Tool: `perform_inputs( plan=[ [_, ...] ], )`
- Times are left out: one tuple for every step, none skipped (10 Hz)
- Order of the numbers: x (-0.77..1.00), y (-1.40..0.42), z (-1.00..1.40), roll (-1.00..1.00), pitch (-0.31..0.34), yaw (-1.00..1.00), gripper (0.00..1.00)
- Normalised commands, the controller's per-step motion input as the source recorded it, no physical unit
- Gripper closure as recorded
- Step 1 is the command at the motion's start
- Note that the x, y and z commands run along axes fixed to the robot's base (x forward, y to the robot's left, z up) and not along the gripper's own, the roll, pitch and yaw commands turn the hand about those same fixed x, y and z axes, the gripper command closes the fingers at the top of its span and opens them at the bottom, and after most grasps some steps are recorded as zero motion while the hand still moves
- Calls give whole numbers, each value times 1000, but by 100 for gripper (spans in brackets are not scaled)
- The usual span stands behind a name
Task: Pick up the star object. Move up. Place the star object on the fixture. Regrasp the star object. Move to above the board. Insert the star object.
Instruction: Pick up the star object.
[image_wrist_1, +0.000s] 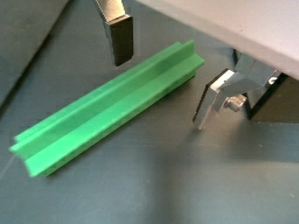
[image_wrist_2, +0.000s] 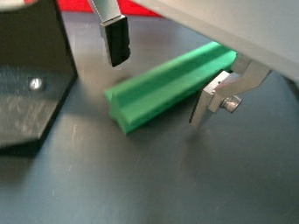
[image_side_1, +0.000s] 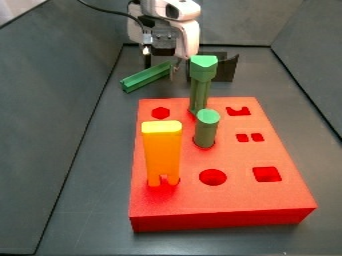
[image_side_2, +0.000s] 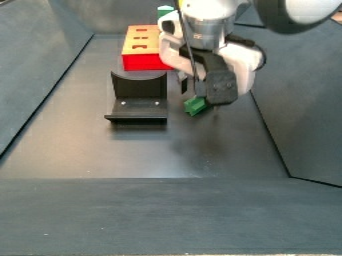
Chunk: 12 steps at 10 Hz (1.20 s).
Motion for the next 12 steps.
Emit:
perform_inputs(
  plan=[
    [151,69,-80,119,67,-49,0],
    [0,0,0,44,0,0,0],
    [0,0,0,0,0,0,0],
    [0,0,0,0,0,0,100],
    [0,0,0,0,0,0,100],
    [0,0,0,0,0,0,100],
    [0,0,0,0,0,0,100],
    [0,0,0,0,0,0,100],
    [0,0,0,0,0,0,100],
    [0,0,0,0,0,0,100],
    [0,0,0,0,0,0,100],
    [0,0,0,0,0,0,100]
  ],
)
